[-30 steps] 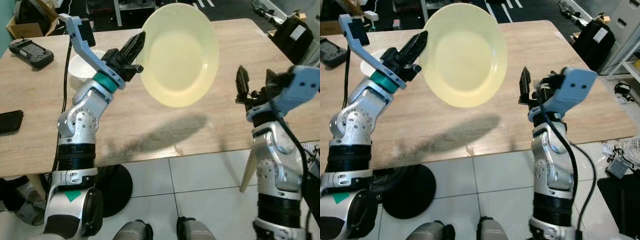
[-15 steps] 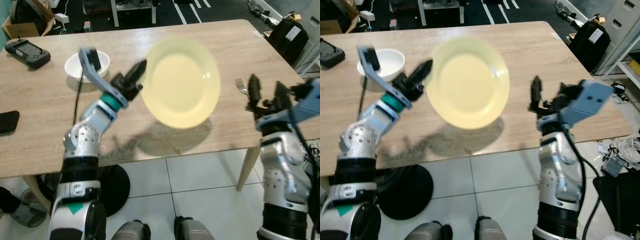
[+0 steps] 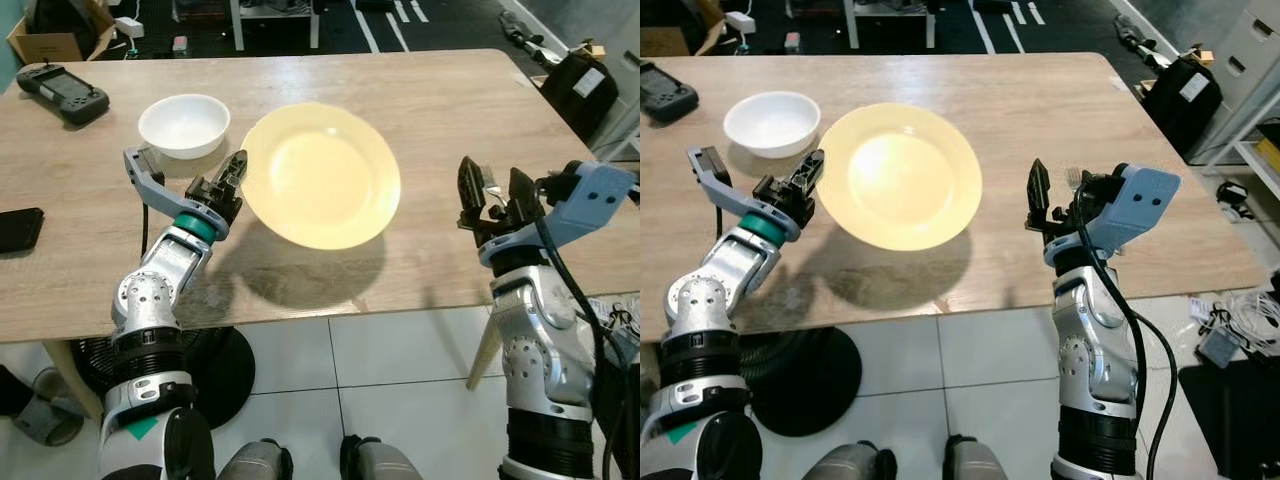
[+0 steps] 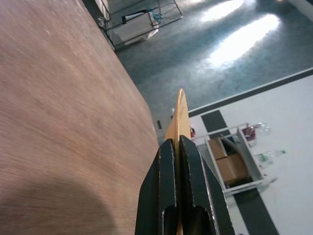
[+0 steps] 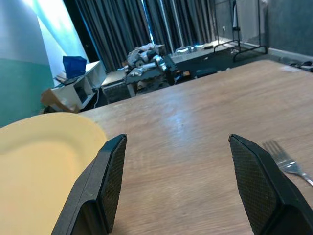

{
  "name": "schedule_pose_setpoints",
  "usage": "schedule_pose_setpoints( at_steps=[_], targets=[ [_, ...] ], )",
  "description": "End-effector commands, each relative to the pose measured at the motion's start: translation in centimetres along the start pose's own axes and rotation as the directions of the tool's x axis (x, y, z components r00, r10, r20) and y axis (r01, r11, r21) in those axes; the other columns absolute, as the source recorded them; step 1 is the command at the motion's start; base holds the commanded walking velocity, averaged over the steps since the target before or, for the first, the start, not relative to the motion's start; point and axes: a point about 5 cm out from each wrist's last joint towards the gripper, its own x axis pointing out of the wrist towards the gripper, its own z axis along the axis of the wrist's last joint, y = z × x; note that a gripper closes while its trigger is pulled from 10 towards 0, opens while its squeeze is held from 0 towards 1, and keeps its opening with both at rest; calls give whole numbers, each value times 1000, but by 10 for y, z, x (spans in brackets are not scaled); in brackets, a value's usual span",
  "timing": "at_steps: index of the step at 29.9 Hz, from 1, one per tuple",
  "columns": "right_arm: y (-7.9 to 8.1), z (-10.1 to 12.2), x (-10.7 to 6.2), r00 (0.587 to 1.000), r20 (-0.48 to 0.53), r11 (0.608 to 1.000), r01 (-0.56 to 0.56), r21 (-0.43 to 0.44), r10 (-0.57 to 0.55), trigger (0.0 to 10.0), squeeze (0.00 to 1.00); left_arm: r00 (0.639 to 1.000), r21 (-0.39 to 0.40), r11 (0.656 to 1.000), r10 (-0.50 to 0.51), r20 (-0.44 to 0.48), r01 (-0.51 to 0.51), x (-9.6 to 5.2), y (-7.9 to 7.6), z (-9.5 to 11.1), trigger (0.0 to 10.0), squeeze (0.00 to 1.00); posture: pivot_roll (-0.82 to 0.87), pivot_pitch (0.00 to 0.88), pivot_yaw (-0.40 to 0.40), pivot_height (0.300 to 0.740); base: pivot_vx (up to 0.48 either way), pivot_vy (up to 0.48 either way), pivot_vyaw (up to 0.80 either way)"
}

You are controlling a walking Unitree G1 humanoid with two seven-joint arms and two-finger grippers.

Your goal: Setting the table

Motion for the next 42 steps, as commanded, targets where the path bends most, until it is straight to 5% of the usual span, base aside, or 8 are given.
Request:
schedule_pose_setpoints(
  at_steps=[1,7,11,13,18,26,37,42],
  targets=[
    [-4,-1,-1,1000,3,999,26,35,-26,10000,0,1000,-18,999,-29,-13,28,4,-8,-3,10000,0,92,0,35,740,0,0,0],
    [-17,9,-6,993,39,964,99,245,-112,10000,0,997,-15,998,-67,-45,66,5,-16,-5,10000,0,71,0,49,740,0,0,0],
    [-24,8,-25,997,47,830,32,557,-69,10000,0,979,30,986,-161,-125,165,3,-29,-11,10000,0,63,0,58,740,0,0,0],
    [-25,8,-30,997,53,805,16,594,-59,10000,0,973,33,982,-181,-140,188,2,-32,-13,10000,0,61,0,58,740,0,0,0],
    [-26,5,-39,999,28,851,21,525,-42,10000,0,964,37,974,-213,-160,221,1,-40,-14,10000,0,47,0,70,740,0,0,0],
    [-29,-4,-60,992,-114,964,-14,267,47,10000,0,952,102,965,-215,-219,241,-17,-42,-8,10000,0,27,0,55,740,0,0,0],
    [-25,-1,-36,994,-90,972,-35,232,57,10000,0,980,246,968,6,-198,44,-39,-5,-4,10000,0,69,0,31,740,0,0,0],
    [-10,-10,-32,985,-118,951,-89,297,129,10000,0,976,202,971,-89,-196,129,-34,-21,-2,10000,0,86,0,29,740,0,0,0]
  ],
)
